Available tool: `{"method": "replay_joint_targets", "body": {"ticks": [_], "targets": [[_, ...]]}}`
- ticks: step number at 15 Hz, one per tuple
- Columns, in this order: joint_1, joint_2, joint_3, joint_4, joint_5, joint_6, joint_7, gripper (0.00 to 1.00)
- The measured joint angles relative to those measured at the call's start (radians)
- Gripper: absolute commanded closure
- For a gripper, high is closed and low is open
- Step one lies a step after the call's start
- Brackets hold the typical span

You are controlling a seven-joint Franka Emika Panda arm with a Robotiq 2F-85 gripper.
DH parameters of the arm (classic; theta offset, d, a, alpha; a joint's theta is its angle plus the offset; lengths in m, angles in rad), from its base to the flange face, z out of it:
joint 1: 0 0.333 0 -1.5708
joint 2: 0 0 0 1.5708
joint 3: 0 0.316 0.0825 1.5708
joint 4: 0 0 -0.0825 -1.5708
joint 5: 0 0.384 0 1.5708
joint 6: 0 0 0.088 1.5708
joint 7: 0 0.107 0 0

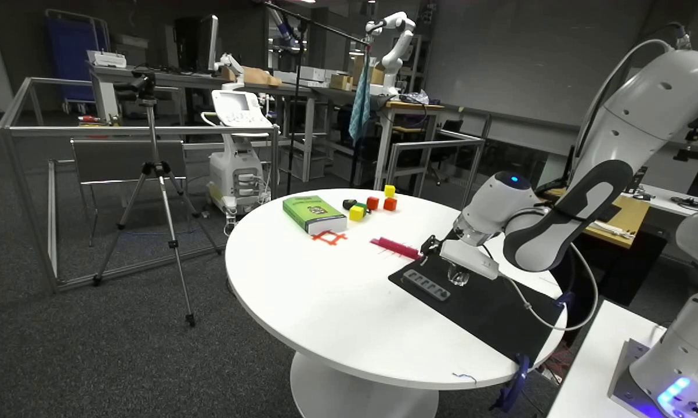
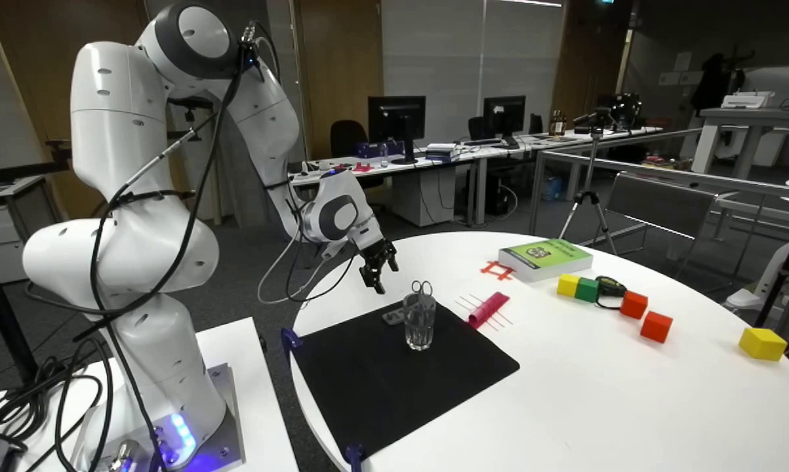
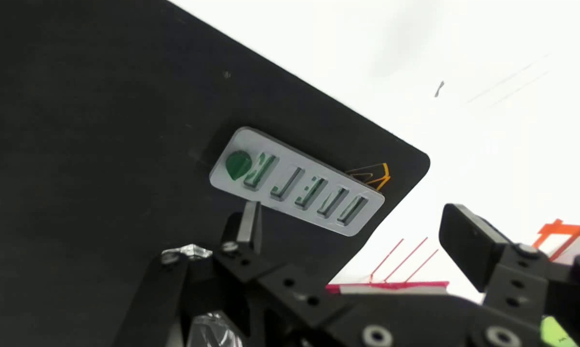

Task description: Take the grey object out of the glass cup

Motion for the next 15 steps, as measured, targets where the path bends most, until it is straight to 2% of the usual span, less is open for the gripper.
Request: {"method": "replay_joint_targets", "body": {"ticks": [2, 6, 7, 11, 15], "targets": [[0.078, 0.036, -0.086, -0.002, -0.011, -0.053, -0.06, 0.0], [0.354, 0.054, -0.359, -0.002, 0.075, -0.117, -0.291, 0.0], [0.405, 0.055, -0.411, -0.001, 0.054, -0.121, -0.311, 0.0], [0.543, 0.059, -0.564, -0.001, -0.059, -0.124, -0.344, 0.0], [0.67, 0.105, -0.716, 0.002, -0.155, -0.15, -0.448, 0.0]]}}
